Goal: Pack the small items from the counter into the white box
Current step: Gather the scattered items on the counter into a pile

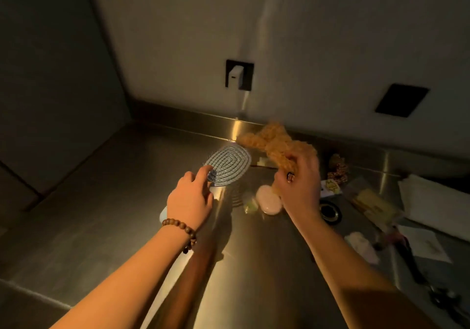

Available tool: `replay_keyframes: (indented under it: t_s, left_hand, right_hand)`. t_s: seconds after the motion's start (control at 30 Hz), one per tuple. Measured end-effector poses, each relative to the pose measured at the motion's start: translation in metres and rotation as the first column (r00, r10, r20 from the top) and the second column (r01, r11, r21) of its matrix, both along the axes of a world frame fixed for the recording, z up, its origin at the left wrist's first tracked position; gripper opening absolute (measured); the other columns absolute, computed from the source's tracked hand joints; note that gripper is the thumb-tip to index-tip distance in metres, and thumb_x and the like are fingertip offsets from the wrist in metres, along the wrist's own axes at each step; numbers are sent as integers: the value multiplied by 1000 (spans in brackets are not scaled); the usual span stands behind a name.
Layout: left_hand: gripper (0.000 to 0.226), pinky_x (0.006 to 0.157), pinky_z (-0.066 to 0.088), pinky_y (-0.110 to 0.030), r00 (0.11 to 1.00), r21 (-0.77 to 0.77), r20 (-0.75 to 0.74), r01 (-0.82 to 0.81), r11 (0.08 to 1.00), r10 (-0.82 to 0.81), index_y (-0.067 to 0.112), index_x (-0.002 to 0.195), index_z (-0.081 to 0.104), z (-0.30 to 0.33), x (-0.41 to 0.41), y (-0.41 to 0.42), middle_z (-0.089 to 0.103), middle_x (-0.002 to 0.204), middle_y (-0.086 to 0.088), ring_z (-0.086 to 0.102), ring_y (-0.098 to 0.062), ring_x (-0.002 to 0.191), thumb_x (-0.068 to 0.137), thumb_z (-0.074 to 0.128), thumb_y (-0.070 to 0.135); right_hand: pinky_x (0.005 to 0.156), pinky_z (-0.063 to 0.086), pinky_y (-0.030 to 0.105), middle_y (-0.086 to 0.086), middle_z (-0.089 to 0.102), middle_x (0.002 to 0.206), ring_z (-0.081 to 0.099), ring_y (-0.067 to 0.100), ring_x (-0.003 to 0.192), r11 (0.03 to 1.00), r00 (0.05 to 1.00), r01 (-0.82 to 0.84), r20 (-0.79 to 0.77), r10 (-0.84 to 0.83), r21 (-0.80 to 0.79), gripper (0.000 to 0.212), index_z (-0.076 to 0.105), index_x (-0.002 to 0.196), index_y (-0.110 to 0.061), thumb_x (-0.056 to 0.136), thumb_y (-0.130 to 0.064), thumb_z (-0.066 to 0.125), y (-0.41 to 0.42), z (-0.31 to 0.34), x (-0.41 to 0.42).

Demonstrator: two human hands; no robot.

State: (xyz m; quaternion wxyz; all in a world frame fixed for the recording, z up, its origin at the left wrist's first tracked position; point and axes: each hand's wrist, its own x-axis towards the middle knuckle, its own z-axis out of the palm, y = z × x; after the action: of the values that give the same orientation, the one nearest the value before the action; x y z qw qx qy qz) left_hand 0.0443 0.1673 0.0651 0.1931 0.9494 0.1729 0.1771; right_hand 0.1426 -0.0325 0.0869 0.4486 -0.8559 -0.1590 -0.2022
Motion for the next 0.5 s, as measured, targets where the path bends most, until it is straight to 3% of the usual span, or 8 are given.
replay_keyframes:
  t_s: [0.1, 0.17, 0.27, 0.33, 0.4, 0.5]
  left_hand:
    - [54, 70, 51, -35, 990, -26, 26, 142, 990, -141, 31, 131, 37, 5, 31, -38, 53, 105, -3, 55, -22, 93, 82, 57, 24]
    - [53, 71, 51, -35, 971, -37, 1, 241, 970, -241, 33, 130, 36, 0, 53, -64, 54, 106, -4, 55, -23, 93, 82, 57, 24]
    - [50, 70, 50, -36, 934, -56, -67, 347, 936, -350, 32, 127, 37, -16, 86, -107, 54, 104, -7, 57, -27, 90, 82, 55, 21]
    - [51, 68, 48, -36, 914, -73, -137, 375, 924, -381, 30, 125, 35, -27, 108, -135, 54, 103, -9, 56, -29, 90, 80, 58, 23]
    - [53, 69, 45, -36, 899, -91, -208, 375, 923, -386, 28, 125, 35, -38, 128, -160, 54, 104, -11, 55, -31, 93, 79, 61, 26]
    - [51, 76, 46, -40, 882, -136, -263, 368, 920, -392, 25, 127, 35, -58, 148, -185, 54, 111, -13, 54, -33, 99, 82, 60, 26]
  right_hand:
    - [81, 29, -2, 6, 47, 123, 44, 5, 103, 992, 992, 126, 29, -126, 24, 34, 57, 112, -11, 79, -13, 62, -54, 5, 12]
    - [83, 34, 7, 8, 48, 123, 46, 10, 104, 981, 980, 195, 23, -195, 3, 33, 56, 111, -10, 79, -10, 61, -88, 1, 17]
    - [86, 43, 32, 16, 49, 121, 50, 25, 107, 948, 948, 309, -51, -313, -82, 34, 55, 114, -4, 82, -6, 61, -131, -17, 23]
    - [89, 45, 43, 15, 47, 122, 50, 28, 108, 924, 922, 354, -113, -371, -143, 33, 53, 116, -5, 83, -7, 60, -150, -33, 27]
    - [90, 45, 49, 10, 44, 123, 48, 25, 110, 894, 894, 379, -154, -421, -238, 30, 52, 114, -12, 85, -11, 59, -160, -51, 31]
    - [87, 46, 46, 6, 44, 119, 48, 23, 109, 849, 855, 370, -219, -470, -378, 29, 48, 115, -19, 88, -21, 57, -167, -74, 37]
